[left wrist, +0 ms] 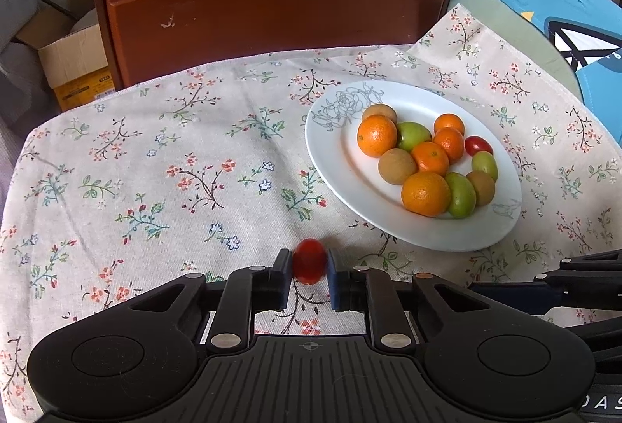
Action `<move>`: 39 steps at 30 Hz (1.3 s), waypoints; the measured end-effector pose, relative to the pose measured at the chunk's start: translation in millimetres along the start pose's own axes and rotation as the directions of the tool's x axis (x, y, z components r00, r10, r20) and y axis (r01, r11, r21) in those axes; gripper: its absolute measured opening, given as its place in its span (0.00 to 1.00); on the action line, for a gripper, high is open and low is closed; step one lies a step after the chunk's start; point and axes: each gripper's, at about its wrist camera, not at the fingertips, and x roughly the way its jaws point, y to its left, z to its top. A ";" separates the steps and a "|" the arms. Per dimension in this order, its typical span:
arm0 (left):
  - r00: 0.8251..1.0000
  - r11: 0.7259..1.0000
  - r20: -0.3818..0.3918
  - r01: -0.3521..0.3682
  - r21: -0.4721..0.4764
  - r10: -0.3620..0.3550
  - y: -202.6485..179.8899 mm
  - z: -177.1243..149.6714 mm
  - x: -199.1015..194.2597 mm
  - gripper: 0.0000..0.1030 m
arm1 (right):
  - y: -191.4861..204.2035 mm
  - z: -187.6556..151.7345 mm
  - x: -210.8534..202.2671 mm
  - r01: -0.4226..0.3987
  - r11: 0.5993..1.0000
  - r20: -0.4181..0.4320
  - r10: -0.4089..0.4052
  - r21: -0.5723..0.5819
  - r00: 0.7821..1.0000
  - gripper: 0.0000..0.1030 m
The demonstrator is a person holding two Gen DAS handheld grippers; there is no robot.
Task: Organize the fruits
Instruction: 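Close left gripper on the red cherry tomato while right gripper closes on the green lime, then carry tomato and lime over the white plate and open both grippers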
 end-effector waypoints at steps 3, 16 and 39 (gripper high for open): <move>1.000 1.000 0.005 0.004 -0.004 -0.004 0.3 0.1 0.7 0.17 | 1.6 0.5 4.8 -0.012 1.000 -0.003 0.012 -0.007 1.000 0.30; 0.997 1.000 0.080 0.004 -0.008 -0.003 -3.0 12.7 -19.5 0.16 | 1.5 17.4 -16.4 -0.017 1.000 0.082 0.018 -0.011 0.996 0.28; 0.981 0.996 0.173 0.084 -0.004 -0.082 -22.0 53.9 -23.8 0.16 | -47.2 78.6 -41.2 0.032 0.993 0.294 -0.066 0.117 0.954 0.28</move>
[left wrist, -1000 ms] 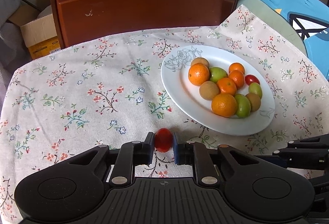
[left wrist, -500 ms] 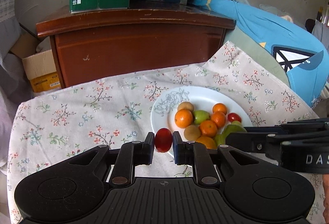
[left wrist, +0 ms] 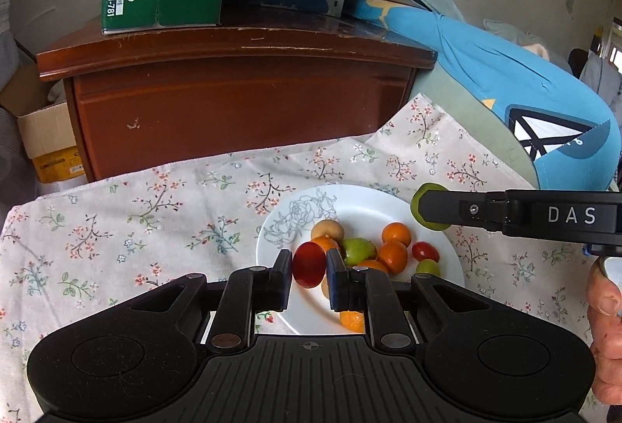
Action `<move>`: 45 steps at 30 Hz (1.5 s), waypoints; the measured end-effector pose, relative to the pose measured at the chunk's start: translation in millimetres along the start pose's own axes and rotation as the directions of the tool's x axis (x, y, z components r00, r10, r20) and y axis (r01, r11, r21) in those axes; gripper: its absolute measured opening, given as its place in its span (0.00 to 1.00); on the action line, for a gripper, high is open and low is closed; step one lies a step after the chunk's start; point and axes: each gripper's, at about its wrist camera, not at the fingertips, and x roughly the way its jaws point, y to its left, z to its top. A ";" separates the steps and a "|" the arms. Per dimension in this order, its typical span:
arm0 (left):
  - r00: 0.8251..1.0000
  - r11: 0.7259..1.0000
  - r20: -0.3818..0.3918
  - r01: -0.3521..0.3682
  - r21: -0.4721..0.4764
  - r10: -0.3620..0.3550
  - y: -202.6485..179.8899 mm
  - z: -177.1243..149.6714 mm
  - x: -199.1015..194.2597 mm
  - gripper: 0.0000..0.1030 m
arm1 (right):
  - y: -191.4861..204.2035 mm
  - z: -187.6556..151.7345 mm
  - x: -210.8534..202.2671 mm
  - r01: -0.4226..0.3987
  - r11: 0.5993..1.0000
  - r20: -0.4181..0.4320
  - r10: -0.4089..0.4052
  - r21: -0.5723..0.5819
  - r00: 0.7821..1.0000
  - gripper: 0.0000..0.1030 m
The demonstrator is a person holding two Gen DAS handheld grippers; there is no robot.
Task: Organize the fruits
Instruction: 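Carry tomato and lime over the white plate and open both grippers, then withdraw both open grippers away from the full plate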
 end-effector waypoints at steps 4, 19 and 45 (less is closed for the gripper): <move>1.000 1.000 -0.018 -0.005 -0.005 0.005 -0.3 -0.5 13.0 0.16 | -5.6 0.9 13.3 0.017 1.000 -0.005 -0.017 -0.009 1.000 0.28; 0.996 0.999 -0.089 -0.033 -0.007 0.032 -3.3 -7.8 42.8 0.16 | -27.1 -1.3 61.3 0.077 0.997 -0.060 -0.077 -0.002 0.995 0.28; 0.992 0.993 -0.050 -0.113 0.024 0.114 -13.9 -0.3 2.9 0.84 | -4.1 5.0 29.0 0.105 0.994 -0.030 -0.105 0.006 0.994 0.52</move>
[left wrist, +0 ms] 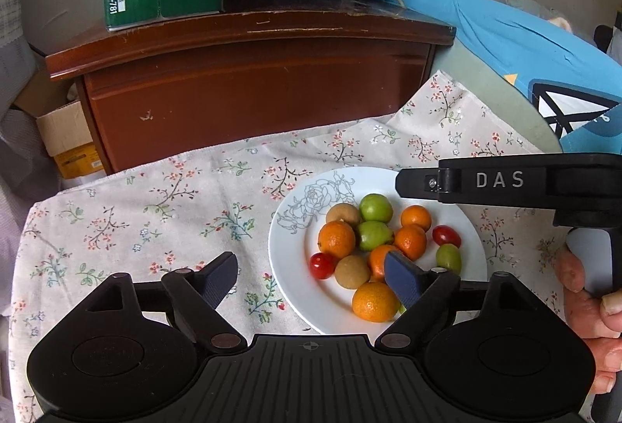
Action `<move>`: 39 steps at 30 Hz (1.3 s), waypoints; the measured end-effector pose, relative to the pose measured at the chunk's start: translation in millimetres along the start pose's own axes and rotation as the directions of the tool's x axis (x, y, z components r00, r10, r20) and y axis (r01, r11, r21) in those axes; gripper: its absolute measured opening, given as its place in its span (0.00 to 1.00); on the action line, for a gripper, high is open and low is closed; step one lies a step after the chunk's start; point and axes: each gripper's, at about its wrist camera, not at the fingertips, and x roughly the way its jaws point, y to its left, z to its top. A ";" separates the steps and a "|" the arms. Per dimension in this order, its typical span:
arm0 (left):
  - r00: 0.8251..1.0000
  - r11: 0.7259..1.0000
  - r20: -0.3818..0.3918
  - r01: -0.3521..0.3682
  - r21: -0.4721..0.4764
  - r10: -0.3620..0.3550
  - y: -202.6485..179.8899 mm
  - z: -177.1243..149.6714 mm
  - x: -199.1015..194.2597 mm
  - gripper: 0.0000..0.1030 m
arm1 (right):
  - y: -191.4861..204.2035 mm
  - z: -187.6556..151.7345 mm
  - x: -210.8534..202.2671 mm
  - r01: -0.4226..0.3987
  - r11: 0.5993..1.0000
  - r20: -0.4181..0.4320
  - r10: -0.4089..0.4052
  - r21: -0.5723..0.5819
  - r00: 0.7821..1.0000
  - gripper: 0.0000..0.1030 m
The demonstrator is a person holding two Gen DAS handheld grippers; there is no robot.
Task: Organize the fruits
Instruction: 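Withdraw both open grippers away from the full plate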
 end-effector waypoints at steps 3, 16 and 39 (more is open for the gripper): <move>1.000 1.000 0.010 -0.005 -0.020 0.005 8.5 1.7 -14.9 0.87 | 0.8 1.6 -16.0 0.012 1.000 0.023 -0.012 0.007 1.000 0.57; 0.998 0.997 -0.001 -0.063 -0.046 0.063 30.7 -8.2 -63.2 0.96 | -5.8 -22.1 -75.2 0.109 0.990 0.023 -0.111 0.090 0.994 0.77; 0.976 0.990 -0.170 -0.144 -0.014 0.139 9.7 -29.3 -43.8 0.96 | 10.7 -67.0 -78.1 0.282 0.958 -0.137 -0.273 0.051 0.952 0.93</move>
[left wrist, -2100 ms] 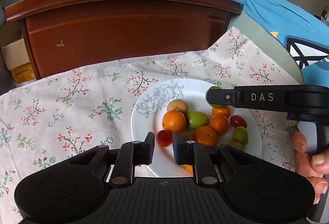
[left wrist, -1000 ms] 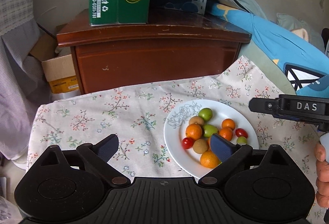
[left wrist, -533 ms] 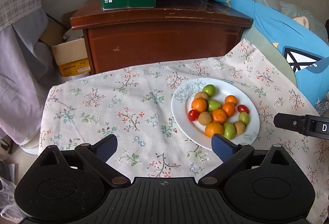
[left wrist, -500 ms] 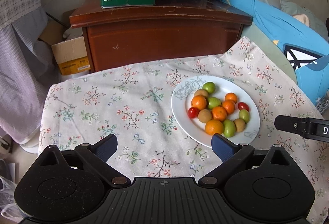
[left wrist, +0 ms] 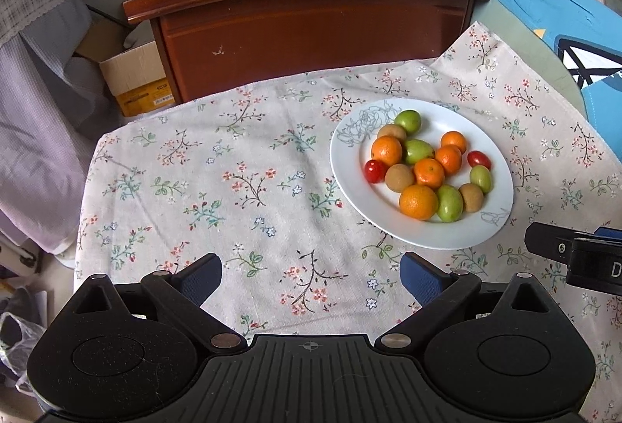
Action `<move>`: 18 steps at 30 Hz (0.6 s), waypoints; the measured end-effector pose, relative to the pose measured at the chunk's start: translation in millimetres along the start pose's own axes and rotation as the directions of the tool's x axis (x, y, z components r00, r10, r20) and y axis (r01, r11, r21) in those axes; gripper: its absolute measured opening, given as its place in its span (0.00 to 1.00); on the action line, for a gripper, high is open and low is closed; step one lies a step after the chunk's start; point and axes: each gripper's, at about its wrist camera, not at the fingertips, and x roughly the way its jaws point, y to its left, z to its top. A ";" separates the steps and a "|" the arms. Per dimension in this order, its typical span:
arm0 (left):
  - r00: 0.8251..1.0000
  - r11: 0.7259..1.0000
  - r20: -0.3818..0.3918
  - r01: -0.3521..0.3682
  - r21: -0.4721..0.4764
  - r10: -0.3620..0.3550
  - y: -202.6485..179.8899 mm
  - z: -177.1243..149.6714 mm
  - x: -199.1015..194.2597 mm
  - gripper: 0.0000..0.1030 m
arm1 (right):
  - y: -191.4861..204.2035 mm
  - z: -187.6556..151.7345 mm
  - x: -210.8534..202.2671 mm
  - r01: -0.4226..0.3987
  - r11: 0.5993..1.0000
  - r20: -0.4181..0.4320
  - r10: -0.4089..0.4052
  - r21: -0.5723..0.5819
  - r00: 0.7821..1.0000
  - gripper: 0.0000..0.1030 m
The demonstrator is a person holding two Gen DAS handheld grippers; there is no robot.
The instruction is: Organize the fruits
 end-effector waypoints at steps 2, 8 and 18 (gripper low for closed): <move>1.000 1.000 -0.002 -0.007 -0.001 0.007 -1.7 0.5 1.4 0.96 | 0.8 -0.4 2.7 0.013 1.000 -0.005 -0.013 -0.004 1.000 0.94; 0.999 1.000 -0.023 -0.024 -0.016 0.024 -3.2 2.2 11.7 0.96 | 3.4 -1.9 13.7 0.036 0.999 -0.024 -0.036 -0.005 0.999 0.94; 0.999 0.999 -0.027 -0.047 -0.005 0.047 -9.8 3.3 23.1 0.96 | 10.5 -2.9 29.4 0.072 0.997 -0.039 -0.073 -0.024 0.997 0.94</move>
